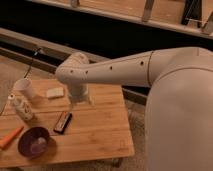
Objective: Place the white sponge in the ceramic cup
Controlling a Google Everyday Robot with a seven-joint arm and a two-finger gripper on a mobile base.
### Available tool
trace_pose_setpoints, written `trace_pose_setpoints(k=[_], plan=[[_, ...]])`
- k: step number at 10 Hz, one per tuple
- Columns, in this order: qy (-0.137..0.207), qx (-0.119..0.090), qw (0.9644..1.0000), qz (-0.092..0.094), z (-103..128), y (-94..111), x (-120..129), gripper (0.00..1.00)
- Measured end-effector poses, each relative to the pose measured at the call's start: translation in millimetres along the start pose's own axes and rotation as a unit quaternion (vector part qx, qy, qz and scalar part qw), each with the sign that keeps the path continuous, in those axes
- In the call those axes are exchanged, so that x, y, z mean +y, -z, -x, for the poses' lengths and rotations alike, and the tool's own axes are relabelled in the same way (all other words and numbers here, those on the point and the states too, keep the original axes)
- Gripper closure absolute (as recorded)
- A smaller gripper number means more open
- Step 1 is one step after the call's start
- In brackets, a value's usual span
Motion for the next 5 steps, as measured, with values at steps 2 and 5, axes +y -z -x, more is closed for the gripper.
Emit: trace_pose_setpoints(k=[2, 5], plan=[[0.028, -0.012, 0.9994, -0.014, 13, 2, 4, 0.35], [0.058, -0.022, 0.9978, -0.020, 34, 3, 15, 0.35]])
